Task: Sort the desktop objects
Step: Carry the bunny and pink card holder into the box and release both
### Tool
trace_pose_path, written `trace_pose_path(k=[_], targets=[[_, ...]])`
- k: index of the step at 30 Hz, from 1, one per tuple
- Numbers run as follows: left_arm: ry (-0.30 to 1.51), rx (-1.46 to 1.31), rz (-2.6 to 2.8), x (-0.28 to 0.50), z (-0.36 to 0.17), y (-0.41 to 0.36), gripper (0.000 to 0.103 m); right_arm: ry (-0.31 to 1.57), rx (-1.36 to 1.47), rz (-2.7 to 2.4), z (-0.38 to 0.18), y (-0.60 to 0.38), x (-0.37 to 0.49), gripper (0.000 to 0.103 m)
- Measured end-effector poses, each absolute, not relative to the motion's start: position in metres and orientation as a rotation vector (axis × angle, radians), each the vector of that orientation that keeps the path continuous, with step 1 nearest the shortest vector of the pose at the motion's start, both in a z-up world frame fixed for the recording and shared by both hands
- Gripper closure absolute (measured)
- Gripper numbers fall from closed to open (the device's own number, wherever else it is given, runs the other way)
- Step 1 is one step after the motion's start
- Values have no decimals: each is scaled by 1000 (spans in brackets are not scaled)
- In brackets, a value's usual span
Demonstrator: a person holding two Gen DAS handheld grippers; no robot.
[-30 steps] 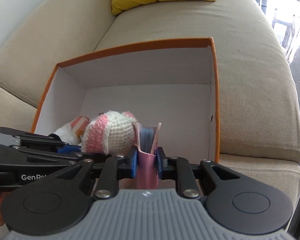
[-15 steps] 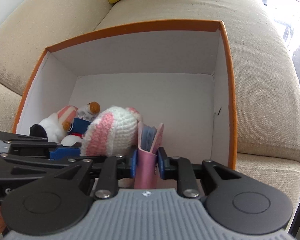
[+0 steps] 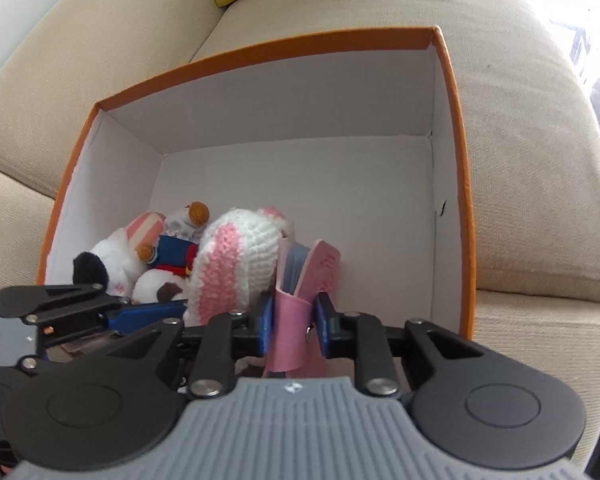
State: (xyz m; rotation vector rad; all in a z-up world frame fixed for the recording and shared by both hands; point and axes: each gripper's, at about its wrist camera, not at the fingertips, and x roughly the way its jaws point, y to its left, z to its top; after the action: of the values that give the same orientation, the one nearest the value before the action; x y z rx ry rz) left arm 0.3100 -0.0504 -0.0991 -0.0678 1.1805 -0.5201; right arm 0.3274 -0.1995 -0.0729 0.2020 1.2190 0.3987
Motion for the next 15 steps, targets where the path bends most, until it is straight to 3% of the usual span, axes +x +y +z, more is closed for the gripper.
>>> trace_pose_path(k=[1, 10, 15], targets=[[1179, -75, -530, 310, -97, -49, 71, 1220, 210, 410, -72, -200, 328, 80], [1183, -110, -505, 311, -101, -53, 71, 1202, 129, 381, -72, -188, 326, 79], [1138, -155, -491, 297, -92, -45, 71, 1184, 97, 377, -73, -178, 325, 70]])
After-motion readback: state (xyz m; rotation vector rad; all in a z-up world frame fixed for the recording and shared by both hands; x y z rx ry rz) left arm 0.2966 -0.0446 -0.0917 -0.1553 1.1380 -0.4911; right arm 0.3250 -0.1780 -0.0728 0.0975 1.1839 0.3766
